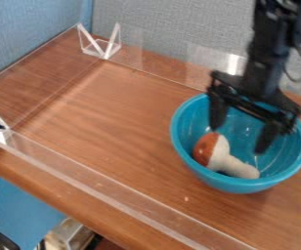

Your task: Remove the mushroom from inside the blue bowl and put it on the table

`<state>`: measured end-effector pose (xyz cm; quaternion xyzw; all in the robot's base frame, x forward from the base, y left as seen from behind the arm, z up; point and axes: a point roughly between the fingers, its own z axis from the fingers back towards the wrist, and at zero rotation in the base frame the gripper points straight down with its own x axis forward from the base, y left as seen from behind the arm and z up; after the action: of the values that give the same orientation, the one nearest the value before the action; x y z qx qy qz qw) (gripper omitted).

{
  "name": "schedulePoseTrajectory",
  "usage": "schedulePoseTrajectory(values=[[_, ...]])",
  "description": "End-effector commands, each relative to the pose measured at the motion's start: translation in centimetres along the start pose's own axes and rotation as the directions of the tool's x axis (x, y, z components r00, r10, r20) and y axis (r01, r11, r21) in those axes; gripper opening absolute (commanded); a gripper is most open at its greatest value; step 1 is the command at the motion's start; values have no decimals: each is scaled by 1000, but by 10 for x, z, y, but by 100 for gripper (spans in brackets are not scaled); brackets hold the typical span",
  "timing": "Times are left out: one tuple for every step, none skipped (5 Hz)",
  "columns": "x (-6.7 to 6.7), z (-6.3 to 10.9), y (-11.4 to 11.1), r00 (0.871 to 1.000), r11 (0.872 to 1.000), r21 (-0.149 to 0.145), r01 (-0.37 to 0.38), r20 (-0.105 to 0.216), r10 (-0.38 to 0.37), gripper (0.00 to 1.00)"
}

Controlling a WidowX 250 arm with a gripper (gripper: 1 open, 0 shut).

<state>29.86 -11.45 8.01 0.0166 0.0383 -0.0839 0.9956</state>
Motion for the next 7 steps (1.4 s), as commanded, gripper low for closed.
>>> schedulePoseTrajectory(values=[[4, 16, -4, 998, 1000, 2, -10, 65, 10, 100], [0, 19, -3, 997, 1000, 9, -23, 69, 22, 100], [-5, 13, 1, 993, 996, 10, -88, 74, 87, 100], [-9, 7, 3, 986, 989, 7, -150, 78, 149, 100], [-5, 8, 15, 983, 986, 2, -167, 81, 167, 100], [-2, 8, 26, 980, 983, -4, -183, 82, 182, 100], [1, 6, 35, 979, 982, -17, -187, 82, 188, 100]])
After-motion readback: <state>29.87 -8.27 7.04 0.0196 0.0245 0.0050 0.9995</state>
